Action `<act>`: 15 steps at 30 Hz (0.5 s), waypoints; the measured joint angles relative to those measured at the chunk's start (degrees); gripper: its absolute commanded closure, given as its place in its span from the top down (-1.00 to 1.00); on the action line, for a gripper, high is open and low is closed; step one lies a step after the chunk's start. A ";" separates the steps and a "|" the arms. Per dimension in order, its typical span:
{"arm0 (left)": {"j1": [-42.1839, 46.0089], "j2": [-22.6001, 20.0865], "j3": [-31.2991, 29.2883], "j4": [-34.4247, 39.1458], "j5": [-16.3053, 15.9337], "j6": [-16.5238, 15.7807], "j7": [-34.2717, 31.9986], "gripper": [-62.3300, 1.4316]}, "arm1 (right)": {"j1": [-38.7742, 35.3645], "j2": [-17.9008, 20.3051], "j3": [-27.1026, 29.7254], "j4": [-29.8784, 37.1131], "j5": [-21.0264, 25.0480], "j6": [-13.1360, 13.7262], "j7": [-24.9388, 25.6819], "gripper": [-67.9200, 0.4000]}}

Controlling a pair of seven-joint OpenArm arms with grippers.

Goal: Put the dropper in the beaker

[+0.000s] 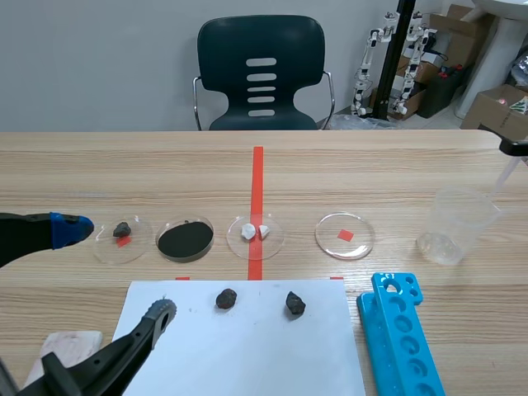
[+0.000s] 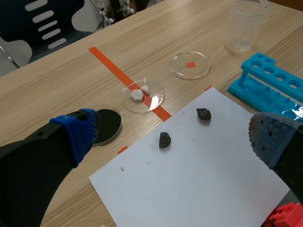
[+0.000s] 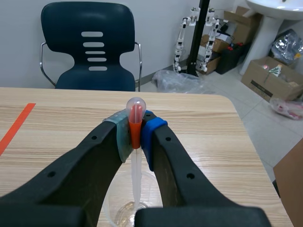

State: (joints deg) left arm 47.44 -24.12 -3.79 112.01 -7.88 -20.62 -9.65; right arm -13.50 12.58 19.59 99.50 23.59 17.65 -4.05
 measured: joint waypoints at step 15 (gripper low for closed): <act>0.00 0.00 0.00 0.00 0.00 0.00 0.00 1.00 | 4.37 0.31 -5.18 -8.41 -0.28 1.49 4.20 -0.96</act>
State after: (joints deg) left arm 47.44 -24.12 -3.79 112.01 -7.88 -20.62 -9.65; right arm -9.13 12.88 14.41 91.09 23.31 19.14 0.14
